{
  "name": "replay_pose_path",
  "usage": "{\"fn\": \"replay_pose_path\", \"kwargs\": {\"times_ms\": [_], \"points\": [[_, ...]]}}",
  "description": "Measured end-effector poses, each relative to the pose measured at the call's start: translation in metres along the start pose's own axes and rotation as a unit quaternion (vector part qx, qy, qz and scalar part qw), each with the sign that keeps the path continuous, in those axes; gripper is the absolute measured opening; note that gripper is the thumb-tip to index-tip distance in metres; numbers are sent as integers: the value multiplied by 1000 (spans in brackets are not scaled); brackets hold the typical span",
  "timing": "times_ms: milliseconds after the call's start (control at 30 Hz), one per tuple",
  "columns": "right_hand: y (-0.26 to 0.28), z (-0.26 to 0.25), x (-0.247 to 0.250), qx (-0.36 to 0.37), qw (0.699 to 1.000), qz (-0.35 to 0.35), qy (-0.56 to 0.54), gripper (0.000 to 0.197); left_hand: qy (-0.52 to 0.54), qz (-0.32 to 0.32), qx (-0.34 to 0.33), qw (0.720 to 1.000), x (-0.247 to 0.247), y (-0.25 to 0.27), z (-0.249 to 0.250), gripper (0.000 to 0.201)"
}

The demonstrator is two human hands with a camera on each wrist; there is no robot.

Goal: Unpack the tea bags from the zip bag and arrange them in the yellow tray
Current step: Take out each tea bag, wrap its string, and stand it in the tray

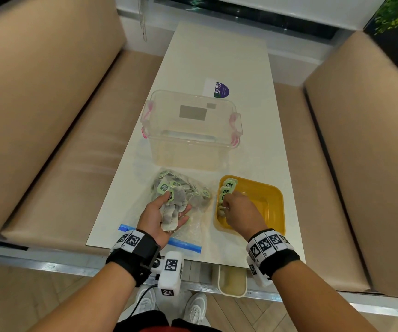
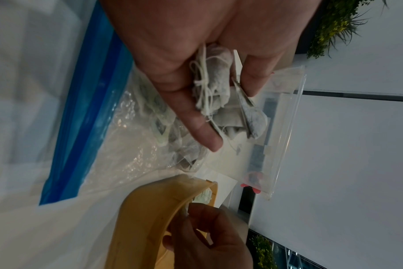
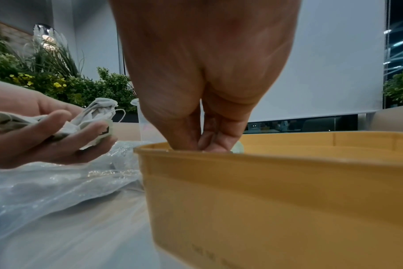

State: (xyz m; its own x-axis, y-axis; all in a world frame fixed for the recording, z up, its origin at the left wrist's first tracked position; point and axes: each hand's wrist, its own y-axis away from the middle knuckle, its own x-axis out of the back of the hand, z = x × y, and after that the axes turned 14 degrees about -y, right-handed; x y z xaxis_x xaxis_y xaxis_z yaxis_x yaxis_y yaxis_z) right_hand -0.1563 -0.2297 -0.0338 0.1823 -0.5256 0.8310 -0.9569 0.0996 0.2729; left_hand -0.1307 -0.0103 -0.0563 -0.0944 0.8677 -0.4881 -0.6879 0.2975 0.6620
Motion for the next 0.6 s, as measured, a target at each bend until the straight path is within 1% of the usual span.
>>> {"fn": "replay_pose_path", "kwargs": {"times_ms": [100, 167, 233, 300, 367, 400, 467, 533, 600], "points": [[1, 1, 1, -6, 999, 19, -31, 15, -11, 5, -2, 1000, 0, 0, 0, 38], [2, 2, 2, -11, 998, 36, -53, 16, -16, 2, -3, 1000, -1, 0, -1, 30], [3, 4, 3, -17, 996, 48, -69, 23, -26, -1, -3, 1000, -3, 2, 0, 26], [5, 6, 8, -18, 995, 64, -80, 26, -31, -2, 1, 1000, -6, 5, 1, 30], [8, 3, 15, -2, 992, 96, -85, 18, -35, -7, 7, 999, -8, 6, 3, 34], [9, -2, 20, 17, 989, 114, -91, 15, -39, -10, 9, 999, -9, 6, 3, 37], [10, -18, 28, 66, 981, 128, -130, 16, -51, -18, 12, 998, -10, 7, 3, 43], [9, -41, 33, 108, 972, 101, -184, 23, -67, -31, 6, 997, -13, 6, 1, 43], [5, -63, 34, 123, 969, 42, -209, 36, -86, -40, -3, 995, -16, 8, -1, 35]]}}
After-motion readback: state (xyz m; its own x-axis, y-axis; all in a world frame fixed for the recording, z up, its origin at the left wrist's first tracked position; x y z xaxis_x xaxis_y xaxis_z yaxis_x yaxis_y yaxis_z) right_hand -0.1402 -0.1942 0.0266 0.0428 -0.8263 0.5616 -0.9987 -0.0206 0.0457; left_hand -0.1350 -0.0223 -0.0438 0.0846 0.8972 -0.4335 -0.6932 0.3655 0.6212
